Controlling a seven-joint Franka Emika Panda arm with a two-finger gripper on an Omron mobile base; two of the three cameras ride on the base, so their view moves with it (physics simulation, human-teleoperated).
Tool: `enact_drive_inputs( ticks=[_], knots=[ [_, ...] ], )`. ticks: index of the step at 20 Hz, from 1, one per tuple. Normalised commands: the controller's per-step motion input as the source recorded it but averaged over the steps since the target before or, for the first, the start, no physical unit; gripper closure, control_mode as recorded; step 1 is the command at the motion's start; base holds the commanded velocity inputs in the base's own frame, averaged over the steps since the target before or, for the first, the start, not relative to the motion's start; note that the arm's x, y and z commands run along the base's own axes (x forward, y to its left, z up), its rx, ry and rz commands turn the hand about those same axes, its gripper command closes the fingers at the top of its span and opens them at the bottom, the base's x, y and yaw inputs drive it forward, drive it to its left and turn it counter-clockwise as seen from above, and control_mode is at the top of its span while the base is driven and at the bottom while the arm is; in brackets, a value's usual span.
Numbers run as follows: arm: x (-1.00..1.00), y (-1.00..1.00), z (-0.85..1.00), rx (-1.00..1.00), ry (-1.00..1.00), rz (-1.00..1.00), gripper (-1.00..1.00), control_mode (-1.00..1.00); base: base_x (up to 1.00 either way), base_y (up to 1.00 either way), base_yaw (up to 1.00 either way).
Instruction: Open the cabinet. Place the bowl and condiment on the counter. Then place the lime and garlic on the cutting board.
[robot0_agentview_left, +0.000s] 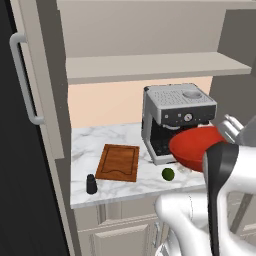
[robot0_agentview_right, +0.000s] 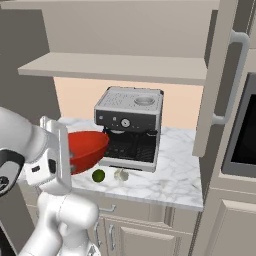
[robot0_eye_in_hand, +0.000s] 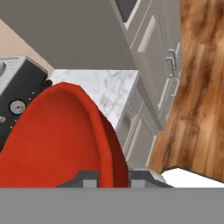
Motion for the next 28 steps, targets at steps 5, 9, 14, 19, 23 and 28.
enact_drive_inputs(
  ticks=[5,9,14,19,23,28],
  knots=[
    [0.27,-0.63,-0.26,0.1,0.03,-0.1,1.0,-1.0,0.0,0.0,0.0],
    [0.13,-0.56,-0.33,0.2,0.0,-0.15,1.0,-1.0,0.0,0.0,0.0],
    [0.33,-0.27,-0.28,0.08,0.0,-0.11,1.0,-1.0,0.0,0.0,0.0],
    [0.28,-0.35,-0.26,0.0,0.01,-0.12,1.0,-1.0,0.0,0.0,0.0],
    [0.07,-0.51,-0.15,0.04,0.0,-0.08,1.0,-1.0,0.0,0.0,0.0],
    [0.25,-0.15,-0.01,0.1,0.0,0.03,1.0,-1.0,0.0,0.0,0.0]
  ],
)
